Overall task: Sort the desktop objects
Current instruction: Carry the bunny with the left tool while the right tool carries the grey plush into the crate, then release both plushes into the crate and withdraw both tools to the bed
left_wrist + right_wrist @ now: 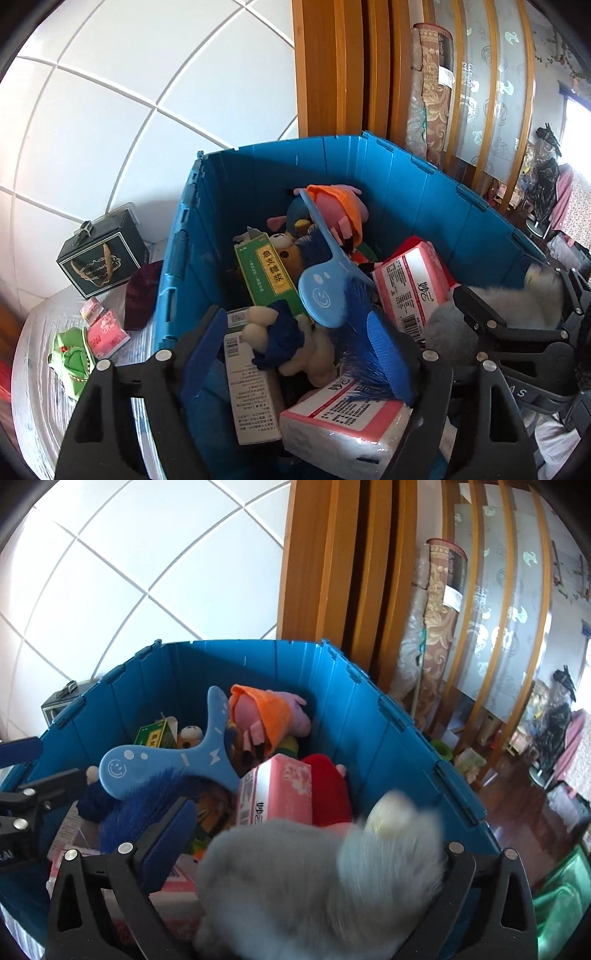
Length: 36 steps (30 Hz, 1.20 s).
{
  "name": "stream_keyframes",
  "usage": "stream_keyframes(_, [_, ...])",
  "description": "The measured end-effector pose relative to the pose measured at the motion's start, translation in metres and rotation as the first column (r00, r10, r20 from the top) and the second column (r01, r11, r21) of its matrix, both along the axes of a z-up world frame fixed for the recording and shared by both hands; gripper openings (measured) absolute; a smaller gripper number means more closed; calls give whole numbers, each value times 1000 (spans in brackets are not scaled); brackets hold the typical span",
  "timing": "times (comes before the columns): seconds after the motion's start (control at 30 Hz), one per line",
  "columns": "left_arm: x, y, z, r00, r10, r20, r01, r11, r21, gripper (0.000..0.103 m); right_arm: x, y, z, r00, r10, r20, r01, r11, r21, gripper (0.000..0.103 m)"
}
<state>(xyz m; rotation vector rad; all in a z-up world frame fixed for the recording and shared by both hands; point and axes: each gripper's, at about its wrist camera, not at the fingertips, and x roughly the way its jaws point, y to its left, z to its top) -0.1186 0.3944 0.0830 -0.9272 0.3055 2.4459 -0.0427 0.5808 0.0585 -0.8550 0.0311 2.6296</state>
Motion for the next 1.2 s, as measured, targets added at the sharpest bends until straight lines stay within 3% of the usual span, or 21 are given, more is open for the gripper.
stream_keyframes(0.27, [8,-33,23,996,45,-83,-40,998,56,80,4,-6,1,1000,2,-7,-2,1000,-15,103])
stream_keyframes(0.57, [13,-85,41,983,96,-159,-75,989,131,82,30,-37,25,997,-34,-73,38,998,50,103])
stream_keyframes(0.83, [2,-153,45,978,128,-162,-99,979,178,82,34,-106,53,988,-8,-152,24,994,107,103])
stream_keyframes(1.2, [-28,-286,29,959,253,-129,-223,952,208,82,0,-226,63,984,81,-159,-60,989,133,103])
